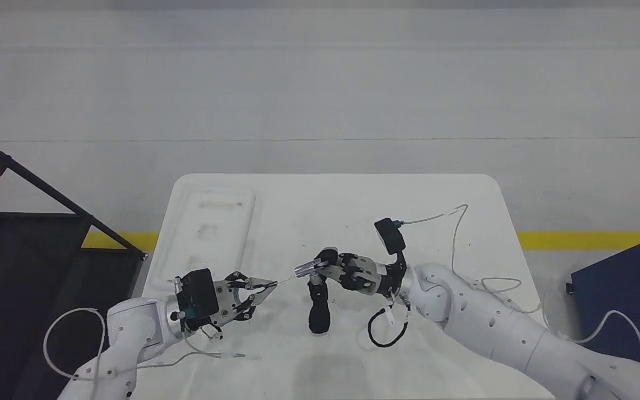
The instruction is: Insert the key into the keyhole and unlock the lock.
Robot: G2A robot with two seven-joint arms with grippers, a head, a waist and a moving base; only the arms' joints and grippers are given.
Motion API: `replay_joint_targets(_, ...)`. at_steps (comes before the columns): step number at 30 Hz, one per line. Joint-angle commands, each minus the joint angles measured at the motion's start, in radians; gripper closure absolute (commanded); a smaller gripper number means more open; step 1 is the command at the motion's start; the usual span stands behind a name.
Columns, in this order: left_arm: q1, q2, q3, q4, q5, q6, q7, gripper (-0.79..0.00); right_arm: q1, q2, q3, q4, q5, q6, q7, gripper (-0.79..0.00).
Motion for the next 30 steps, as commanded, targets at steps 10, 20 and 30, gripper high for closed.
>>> replay_joint_targets(10, 0.019, 0.010, -0.010, 0.004, 0.073, 0.020, 0.110, 0.000, -0.034, -0.002, 0.050, -0.020, 0.045, 0.000, 0.031, 0.000)
replay_joint_targets(20, 0.034, 0.025, -0.070, -0.035, 0.107, 0.001, 0.162, 0.000, -0.053, 0.008, 0.050, -0.047, 0.062, 0.000, 0.083, 0.000)
replay_joint_targets(30, 0.059, 0.032, -0.081, -0.063, 0.115, 0.010, 0.188, 0.000, -0.053, 0.012, 0.048, -0.059, 0.099, 0.000, 0.116, 0.000)
